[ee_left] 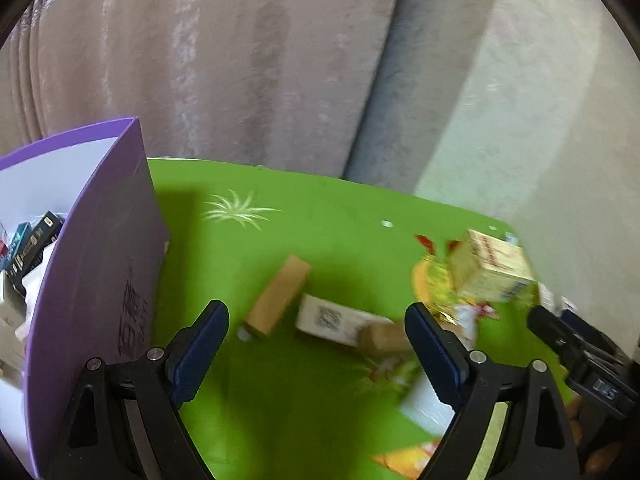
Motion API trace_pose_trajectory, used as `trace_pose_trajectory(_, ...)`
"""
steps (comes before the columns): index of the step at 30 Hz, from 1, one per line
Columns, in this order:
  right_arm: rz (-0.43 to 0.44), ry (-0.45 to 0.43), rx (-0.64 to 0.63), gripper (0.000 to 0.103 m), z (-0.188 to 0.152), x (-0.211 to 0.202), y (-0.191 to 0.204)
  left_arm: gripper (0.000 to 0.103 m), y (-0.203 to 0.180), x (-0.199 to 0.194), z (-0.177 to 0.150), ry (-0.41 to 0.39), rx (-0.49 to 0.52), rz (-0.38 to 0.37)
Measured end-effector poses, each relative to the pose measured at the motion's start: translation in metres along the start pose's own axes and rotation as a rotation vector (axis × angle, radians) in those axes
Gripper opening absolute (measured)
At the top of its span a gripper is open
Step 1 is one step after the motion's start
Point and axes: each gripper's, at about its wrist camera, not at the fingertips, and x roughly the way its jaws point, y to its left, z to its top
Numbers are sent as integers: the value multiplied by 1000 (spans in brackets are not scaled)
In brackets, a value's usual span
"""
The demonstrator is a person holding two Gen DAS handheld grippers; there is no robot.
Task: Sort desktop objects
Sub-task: 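Grasp the wooden block with the left tool while the right tool grasps the beige medicine box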
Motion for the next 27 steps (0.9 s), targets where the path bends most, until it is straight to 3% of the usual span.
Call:
trace_pose_trajectory(6, -48, 15, -38, 102, 11, 19, 3, 67, 14, 28, 15, 52, -33, 1)
trace_pose_trajectory(16, -96, 51, -39, 102, 23, 54, 0, 64, 16, 58, 23, 120, 9, 6)
trace_pose_trajectory(20, -117, 70, -43, 102, 25, 67, 2, 39, 17, 69, 23, 151, 19, 17)
trace_pose_trajectory(23, -131, 77, -48, 102, 25, 75, 4, 35, 18, 71, 23, 153, 28, 20)
trace_pose_trajectory(27, -152, 93, -53, 102, 27, 88, 5, 21, 19, 72, 24, 152, 43, 34)
